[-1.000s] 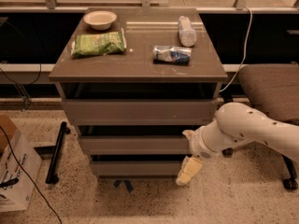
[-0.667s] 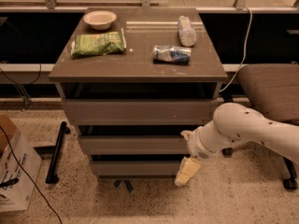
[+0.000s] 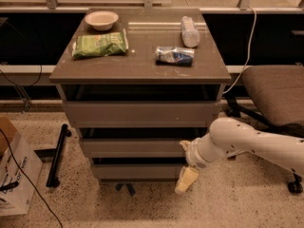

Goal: Open bottom drawer

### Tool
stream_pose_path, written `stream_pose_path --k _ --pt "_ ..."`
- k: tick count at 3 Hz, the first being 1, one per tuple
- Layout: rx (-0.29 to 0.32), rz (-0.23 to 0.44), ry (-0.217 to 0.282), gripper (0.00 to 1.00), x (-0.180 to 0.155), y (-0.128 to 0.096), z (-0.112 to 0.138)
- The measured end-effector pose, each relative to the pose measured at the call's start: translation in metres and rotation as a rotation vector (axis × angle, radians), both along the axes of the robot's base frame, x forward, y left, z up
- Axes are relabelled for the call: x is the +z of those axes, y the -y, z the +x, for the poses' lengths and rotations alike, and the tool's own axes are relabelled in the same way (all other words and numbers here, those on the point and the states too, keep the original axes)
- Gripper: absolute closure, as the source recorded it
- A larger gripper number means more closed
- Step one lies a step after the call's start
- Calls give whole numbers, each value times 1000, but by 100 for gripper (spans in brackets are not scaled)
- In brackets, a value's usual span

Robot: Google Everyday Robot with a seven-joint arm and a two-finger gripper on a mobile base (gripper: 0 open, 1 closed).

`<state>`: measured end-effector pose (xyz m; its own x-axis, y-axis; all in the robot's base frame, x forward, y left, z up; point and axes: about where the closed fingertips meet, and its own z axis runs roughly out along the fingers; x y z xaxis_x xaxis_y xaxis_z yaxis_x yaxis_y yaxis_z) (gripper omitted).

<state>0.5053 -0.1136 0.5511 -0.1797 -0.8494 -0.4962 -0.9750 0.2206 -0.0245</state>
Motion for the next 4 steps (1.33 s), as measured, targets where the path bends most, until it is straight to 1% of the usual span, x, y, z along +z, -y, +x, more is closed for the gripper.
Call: stream_pose_path --k 1,2,3,4 --pt "14 4 17 0 -41 7 7" --pt "-6 12 40 0 -84 15 23" --pt "-37 23 42 0 -128 27 39" --pt "-68 30 22 0 -171 41 55"
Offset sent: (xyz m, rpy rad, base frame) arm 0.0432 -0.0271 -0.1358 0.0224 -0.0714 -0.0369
